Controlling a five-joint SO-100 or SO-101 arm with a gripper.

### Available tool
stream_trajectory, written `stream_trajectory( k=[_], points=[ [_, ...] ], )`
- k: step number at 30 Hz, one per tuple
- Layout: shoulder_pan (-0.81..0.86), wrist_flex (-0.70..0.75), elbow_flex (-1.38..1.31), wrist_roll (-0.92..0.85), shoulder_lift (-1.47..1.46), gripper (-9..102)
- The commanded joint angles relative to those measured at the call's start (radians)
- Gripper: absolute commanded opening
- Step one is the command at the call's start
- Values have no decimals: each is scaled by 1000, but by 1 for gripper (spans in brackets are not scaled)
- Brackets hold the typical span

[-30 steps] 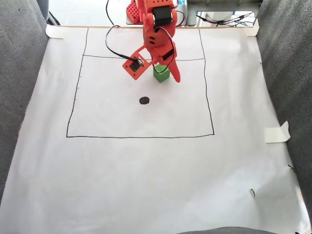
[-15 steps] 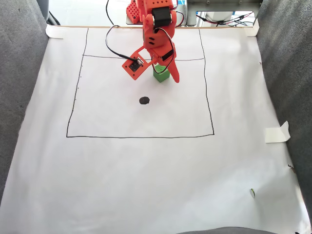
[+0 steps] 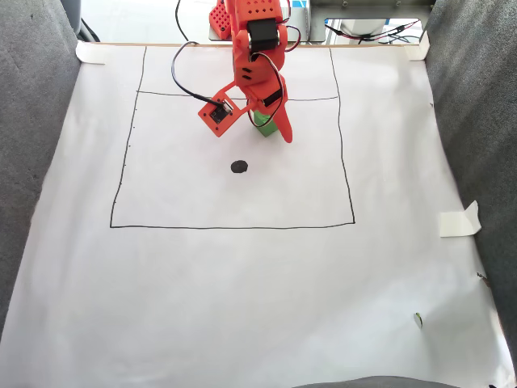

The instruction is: Grasp the colored block, Place it on the black dot, and then return the arm to the default position.

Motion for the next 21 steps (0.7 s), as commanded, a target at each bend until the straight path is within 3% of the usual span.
stream_trajectory(
  k=[1, 21],
  points=[
    [-9, 6, 0, 9, 8, 46],
    [-21, -5, 11, 46, 17, 25]
  ],
)
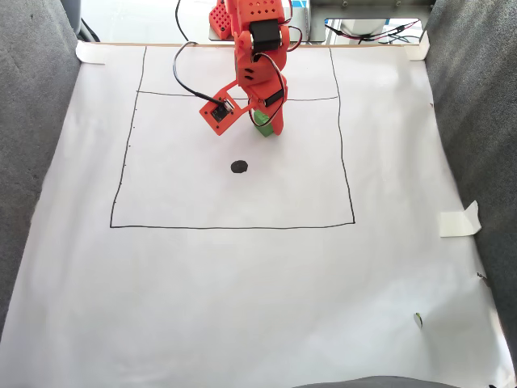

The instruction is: Grasp the colored block, Place it on the black dot, and then return the arm to the default position.

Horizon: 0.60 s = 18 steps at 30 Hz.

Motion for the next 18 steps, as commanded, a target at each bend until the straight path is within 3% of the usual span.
stream_trajectory(
  k=[1, 8, 13, 18],
  points=[
    [-6, -8, -5, 12, 17, 24],
    [-3, -14, -3, 26, 21, 16],
    [3, -12, -2, 34, 34, 0],
    [6, -8, -9, 72, 51, 0]
  ],
)
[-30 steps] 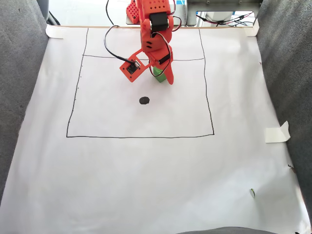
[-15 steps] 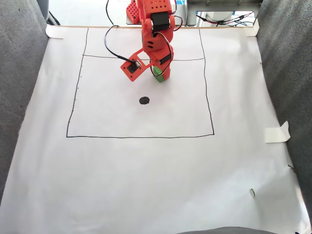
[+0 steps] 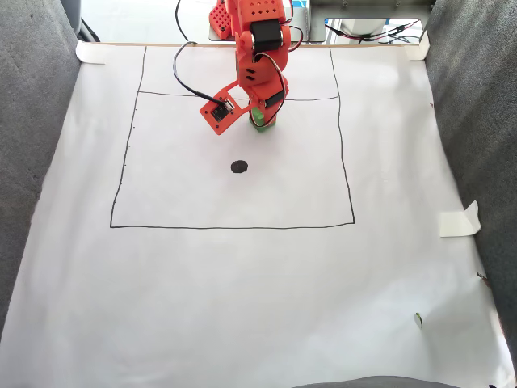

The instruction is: Grasp the colored block, Place it on the black dot, and then return the arm to the default position.

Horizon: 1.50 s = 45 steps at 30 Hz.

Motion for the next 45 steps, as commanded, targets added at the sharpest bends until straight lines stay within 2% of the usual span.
stream_trajectory(
  k=[1, 7, 12, 21, 34, 45],
  points=[
    [9, 0, -20, 54, 52, 0],
    [-6, 21, -178, 268, 17, 0],
    [0, 153, -463, 508, -60, 0],
    [72, 334, -867, 759, -239, 0],
    [149, 405, -1131, 879, -453, 0],
    [198, 393, -1261, 928, -572, 0]
  ],
)
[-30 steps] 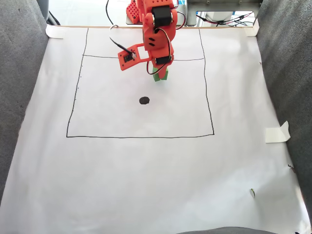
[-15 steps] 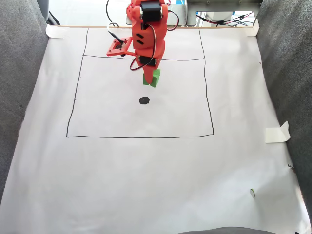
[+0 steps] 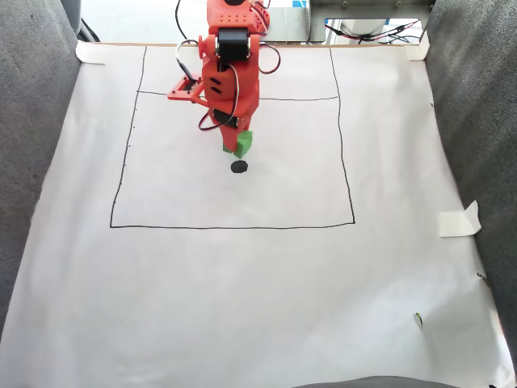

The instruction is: Grasp the colored block, Place it on the black dot, and then return the arm to the default position.

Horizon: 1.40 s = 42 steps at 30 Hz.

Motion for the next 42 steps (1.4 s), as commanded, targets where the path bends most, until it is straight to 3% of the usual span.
stream_trajectory(
  k=[1, 42],
  points=[
    [14, -5, -74, -8, -5, 0],
    [-2, -81, -178, -78, -156, 0]
  ],
)
